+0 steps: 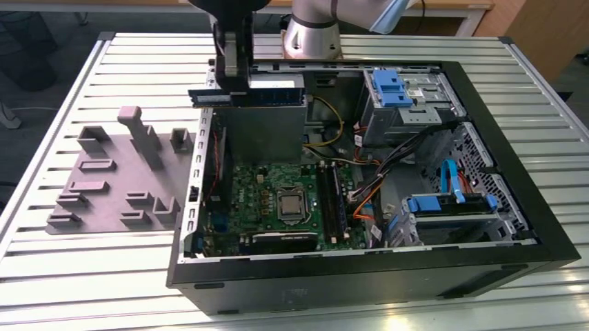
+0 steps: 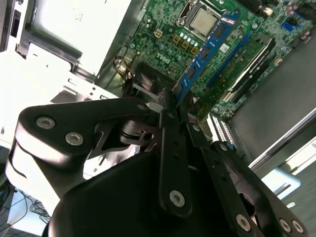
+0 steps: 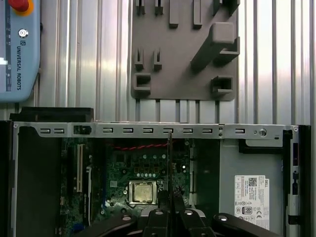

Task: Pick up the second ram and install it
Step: 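Pick up the second ram and move it above second insertion slot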

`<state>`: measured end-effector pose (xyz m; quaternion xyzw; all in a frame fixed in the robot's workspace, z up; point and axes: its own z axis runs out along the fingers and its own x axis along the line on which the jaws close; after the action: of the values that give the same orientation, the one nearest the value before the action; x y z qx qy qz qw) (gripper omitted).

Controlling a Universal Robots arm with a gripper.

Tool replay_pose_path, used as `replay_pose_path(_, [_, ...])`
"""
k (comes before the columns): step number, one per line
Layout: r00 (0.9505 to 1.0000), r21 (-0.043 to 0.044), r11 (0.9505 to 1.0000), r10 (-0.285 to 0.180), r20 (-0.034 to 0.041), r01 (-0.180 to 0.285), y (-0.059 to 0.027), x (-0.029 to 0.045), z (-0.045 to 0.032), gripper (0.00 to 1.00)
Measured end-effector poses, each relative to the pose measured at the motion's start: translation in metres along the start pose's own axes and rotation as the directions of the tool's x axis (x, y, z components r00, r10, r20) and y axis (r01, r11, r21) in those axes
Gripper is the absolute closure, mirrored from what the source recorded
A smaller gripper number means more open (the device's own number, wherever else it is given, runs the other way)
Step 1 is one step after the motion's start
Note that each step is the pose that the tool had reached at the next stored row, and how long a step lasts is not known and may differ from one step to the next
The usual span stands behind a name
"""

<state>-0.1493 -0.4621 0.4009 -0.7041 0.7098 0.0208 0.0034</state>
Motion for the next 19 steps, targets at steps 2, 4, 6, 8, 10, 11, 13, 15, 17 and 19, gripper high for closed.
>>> replay_pose_path(2, [1.0, 0.0, 1.0, 0.0, 0.0001, 0.0, -0.0034, 0.0, 0.0, 0.86])
replay_pose_path(4, [1.0, 0.0, 1.0, 0.0, 0.0, 0.0, -0.0068, -0.0001, -0.0001, 0.86])
replay_pose_path(6, [1.0, 0.0001, 1.0, 0.0, 0.0001, 0.0, -0.01, -0.0001, -0.0001, 0.86])
replay_pose_path(8, [1.0, 0.0, 1.0, 0.0, 0.0, 0.0, -0.0131, -0.0001, -0.0003, 0.86])
replay_pose_path(10, [1.0, 0.0001, 1.0, 0.0, 0.0001, 0.0, -0.016, -0.0001, -0.0003, 0.86])
replay_pose_path(11, [1.0, 0.0, 1.0, 0.0, 0.0, 0.0, -0.0173, -0.0001, -0.0003, 0.86])
replay_pose_path(13, [1.0, 0.0, 1.0, 0.0, 0.0001, 0.0, -0.02, -0.0001, -0.0003, 0.86])
replay_pose_path(15, [1.0, -0.0001, 1.0, 0.0, 0.0, 0.0, -0.0227, -0.0002, -0.0004, 0.86])
replay_pose_path(17, [1.0, 0.0, 1.0, 0.0, 0.0001, 0.0, -0.0256, -0.0002, -0.0004, 0.86])
replay_pose_path(19, [1.0, 0.0, 1.0, 0.0, 0.0, 0.0, -0.0277, -0.0002, -0.0004, 0.86])
